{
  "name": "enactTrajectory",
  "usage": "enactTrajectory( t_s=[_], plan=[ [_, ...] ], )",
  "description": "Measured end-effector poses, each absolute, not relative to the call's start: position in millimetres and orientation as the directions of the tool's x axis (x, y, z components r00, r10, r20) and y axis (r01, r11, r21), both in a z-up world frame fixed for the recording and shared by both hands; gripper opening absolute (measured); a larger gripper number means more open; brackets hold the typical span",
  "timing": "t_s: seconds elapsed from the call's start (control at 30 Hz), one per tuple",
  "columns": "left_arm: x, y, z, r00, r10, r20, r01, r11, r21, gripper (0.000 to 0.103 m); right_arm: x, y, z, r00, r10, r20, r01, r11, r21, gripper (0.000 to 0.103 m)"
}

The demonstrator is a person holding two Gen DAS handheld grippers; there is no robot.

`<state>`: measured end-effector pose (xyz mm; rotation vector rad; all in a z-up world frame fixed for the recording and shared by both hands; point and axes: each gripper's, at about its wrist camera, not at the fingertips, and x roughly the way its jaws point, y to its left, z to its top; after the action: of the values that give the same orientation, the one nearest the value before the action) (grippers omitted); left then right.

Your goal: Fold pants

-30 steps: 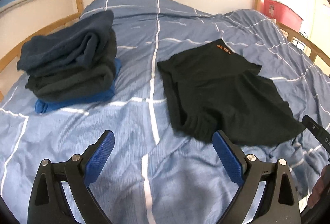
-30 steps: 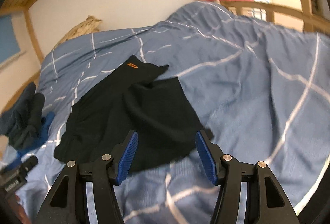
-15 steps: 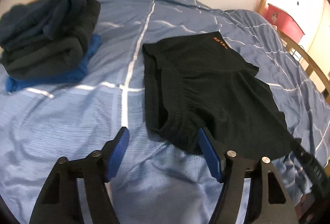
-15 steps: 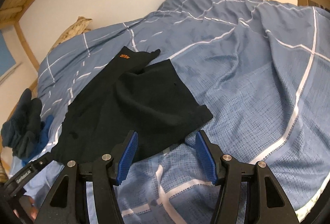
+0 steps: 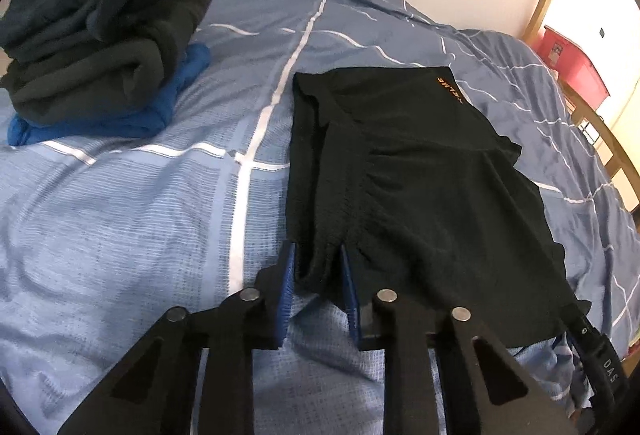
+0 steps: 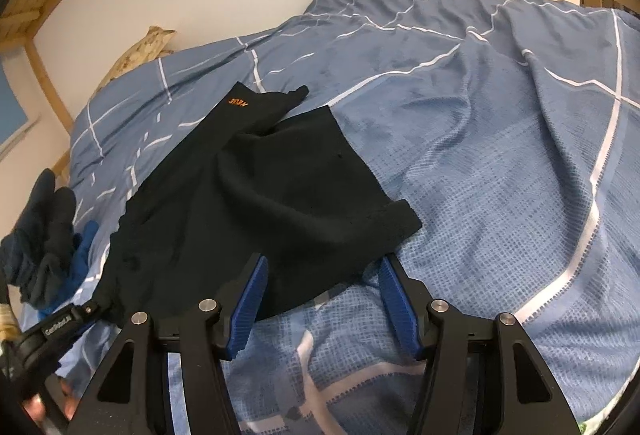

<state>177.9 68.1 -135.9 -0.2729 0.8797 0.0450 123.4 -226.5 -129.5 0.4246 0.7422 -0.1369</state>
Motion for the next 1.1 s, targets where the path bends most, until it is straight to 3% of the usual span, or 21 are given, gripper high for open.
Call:
enactTrajectory(
  t_s=[0.3, 0.6, 0.7, 0.77, 0.9, 1.1],
  plan=[
    [170.2, 66.2, -130.4, 0.628, -0.018, -0.778, -0.182, 0.969, -0.169, 0.02, 118.4, -236.6, -124.0, 0.748, 0.008, -0.664, 0.291, 0.895, 0.339, 0.057],
    [169.6, 55.4, -130.4, 0.627, 0.02, -0.779, -0.162, 0.981, -0.105, 0.02, 122.5, -252.0, -131.3, 0.736, 0.045, -0.676, 0.319, 0.858, 0.404, 0.046],
    [170.1, 55.3, -130.6, 0.626, 0.016, -0.779, -0.162, 0.981, -0.11, 0.02, 126.0, -252.9, -131.4, 0.737, 0.058, -0.673, 0.313, 0.853, 0.417, 0.034],
    [169.3, 55.3, -128.9, 0.631, 0.008, -0.775, -0.154, 0.981, -0.115, 0.02, 129.6, -252.8, -131.7, 0.733, 0.075, -0.676, 0.3, 0.856, 0.42, 0.013],
    [166.3, 55.3, -121.8, 0.644, -0.006, -0.765, -0.141, 0.982, -0.126, 0.019, 126.9, -249.6, -121.2, 0.75, 0.076, -0.657, 0.271, 0.87, 0.411, 0.008],
    [168.9, 56.0, -93.9, 0.672, -0.044, -0.739, -0.126, 0.977, -0.172, 0.018, 129.8, -245.4, -70.7, 0.831, 0.073, -0.551, 0.192, 0.893, 0.407, 0.006]
  ],
)
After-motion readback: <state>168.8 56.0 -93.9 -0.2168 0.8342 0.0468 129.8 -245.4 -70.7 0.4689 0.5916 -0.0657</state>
